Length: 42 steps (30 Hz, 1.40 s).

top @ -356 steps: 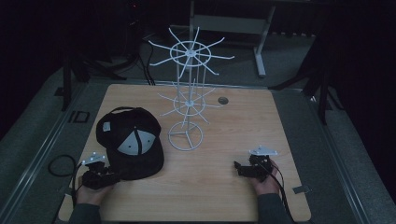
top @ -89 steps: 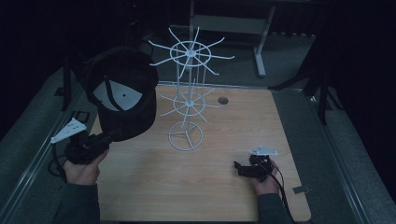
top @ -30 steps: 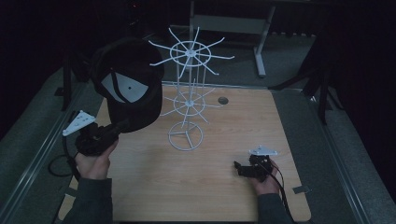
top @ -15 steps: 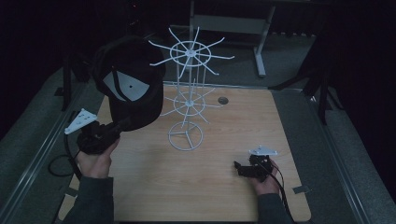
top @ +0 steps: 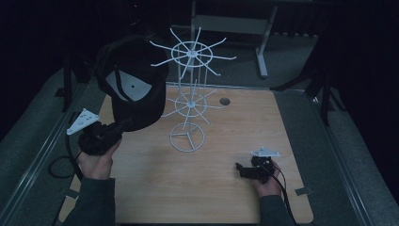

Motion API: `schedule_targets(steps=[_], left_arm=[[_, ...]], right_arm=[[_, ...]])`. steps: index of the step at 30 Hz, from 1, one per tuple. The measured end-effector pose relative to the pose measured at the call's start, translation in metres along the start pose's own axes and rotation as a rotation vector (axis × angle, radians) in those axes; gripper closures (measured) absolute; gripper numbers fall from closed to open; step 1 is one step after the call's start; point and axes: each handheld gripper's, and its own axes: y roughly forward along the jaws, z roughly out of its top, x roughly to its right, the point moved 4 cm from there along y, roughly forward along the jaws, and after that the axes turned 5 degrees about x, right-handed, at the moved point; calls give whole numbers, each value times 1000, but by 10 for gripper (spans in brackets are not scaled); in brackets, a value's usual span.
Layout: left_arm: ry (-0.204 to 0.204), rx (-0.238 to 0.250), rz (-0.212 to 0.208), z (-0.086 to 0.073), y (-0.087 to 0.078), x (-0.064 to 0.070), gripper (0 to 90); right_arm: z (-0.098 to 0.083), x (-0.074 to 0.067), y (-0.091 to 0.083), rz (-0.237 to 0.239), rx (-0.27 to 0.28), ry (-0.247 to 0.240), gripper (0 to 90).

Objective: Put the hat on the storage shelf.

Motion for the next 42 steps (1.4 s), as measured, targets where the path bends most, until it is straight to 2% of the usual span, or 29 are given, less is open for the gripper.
schedule_targets(steps=[23,42], left_arm=[[26,11,-4,3,2,9,859],[76,21,-1,3,2,16,859]], right_arm=[[0,0,0,0,0,1,139],[0,0,0,0,1,0,139]])
